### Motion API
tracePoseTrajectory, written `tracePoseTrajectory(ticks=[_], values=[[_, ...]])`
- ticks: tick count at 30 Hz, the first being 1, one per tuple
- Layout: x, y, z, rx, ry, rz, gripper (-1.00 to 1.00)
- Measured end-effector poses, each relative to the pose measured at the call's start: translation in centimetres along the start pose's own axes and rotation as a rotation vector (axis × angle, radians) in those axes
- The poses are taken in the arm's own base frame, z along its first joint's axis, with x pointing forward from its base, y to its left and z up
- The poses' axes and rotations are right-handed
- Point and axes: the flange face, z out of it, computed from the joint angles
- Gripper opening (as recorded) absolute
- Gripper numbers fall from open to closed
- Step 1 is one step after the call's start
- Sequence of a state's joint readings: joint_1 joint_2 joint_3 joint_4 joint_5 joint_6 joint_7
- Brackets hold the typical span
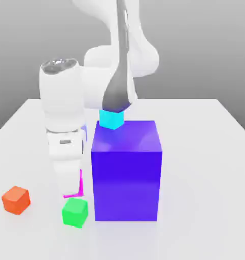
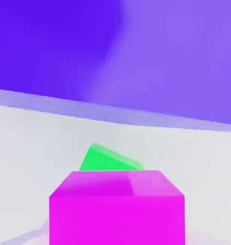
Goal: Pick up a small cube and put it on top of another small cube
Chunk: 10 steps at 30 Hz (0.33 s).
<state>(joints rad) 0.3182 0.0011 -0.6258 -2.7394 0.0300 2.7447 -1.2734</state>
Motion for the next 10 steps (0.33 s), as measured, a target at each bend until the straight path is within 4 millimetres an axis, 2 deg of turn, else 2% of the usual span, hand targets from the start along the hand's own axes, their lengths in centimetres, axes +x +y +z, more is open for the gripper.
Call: tracePoseTrajectory(ticks=[7, 8, 10], values=[[-0.5, -0.2, 3.6, 0.001, -0.007, 0.007, -1.00], [-0.6, -0.3, 4.1, 0.002, -0.009, 0.008, 1.00], [-0.6, -0.3, 4.1, 0.002, -0.009, 0.008, 1.00]])
